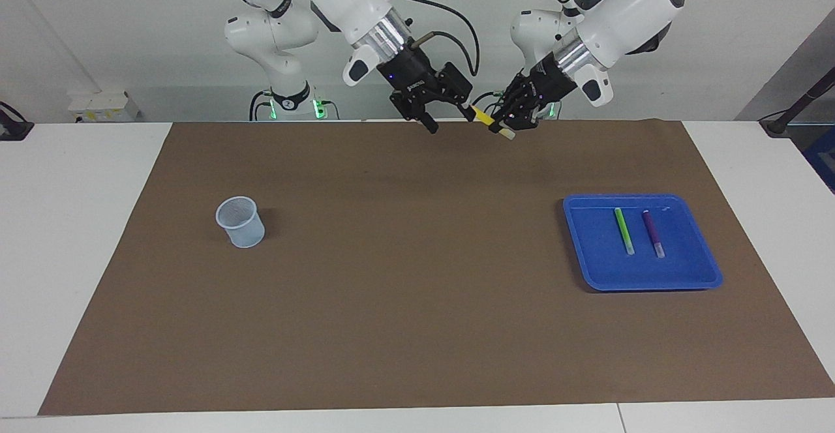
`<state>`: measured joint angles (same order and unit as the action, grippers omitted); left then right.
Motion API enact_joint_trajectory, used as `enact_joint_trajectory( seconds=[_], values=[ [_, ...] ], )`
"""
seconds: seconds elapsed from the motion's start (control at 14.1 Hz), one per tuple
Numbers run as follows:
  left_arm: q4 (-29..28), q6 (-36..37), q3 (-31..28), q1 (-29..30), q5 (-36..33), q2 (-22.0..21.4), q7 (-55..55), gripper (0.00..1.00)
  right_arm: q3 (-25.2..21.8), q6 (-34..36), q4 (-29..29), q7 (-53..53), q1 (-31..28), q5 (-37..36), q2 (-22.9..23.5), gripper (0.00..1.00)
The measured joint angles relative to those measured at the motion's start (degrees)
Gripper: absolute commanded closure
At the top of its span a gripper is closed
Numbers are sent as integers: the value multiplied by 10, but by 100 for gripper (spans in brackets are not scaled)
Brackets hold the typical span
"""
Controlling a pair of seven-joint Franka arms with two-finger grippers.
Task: Transfer and insert pens with both arms
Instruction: 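Lift the yellow pen with the left gripper while the right gripper approaches, then grasp the yellow pen with the right gripper and open the left gripper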
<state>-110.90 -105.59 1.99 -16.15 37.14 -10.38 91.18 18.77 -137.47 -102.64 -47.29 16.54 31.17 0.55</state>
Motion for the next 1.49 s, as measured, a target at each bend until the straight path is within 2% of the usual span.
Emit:
enact_joint_trajectory(
  seconds=[0.28,0.43,0.64,0.78,0.92,1.14,1.21,1.49],
  values=[
    [-3,-3,-1,0,4,0,1,100,0,-2,-3,-7,14,0,1,0],
    [-3,-3,-1,0,4,-1,5,100,0,-10,-4,-28,28,0,1,8],
    [-3,-3,-2,0,4,-2,6,100,0,-17,-9,-39,42,0,1,9],
    [-3,-3,-2,0,4,-3,7,100,0,-18,-14,-39,47,0,0,19],
    [-3,-3,-2,0,4,-3,7,100,0,-19,-17,-40,48,0,-1,24],
    [-3,-3,-2,0,4,-3,8,100,0,-19,-18,-40,53,0,-2,40],
    [-4,-3,-3,0,4,-3,8,100,0,-19,-19,-40,56,0,-2,48],
    [-4,-3,-4,0,4,-3,8,100,0,-19,-20,-40,58,0,-2,60]
  ],
)
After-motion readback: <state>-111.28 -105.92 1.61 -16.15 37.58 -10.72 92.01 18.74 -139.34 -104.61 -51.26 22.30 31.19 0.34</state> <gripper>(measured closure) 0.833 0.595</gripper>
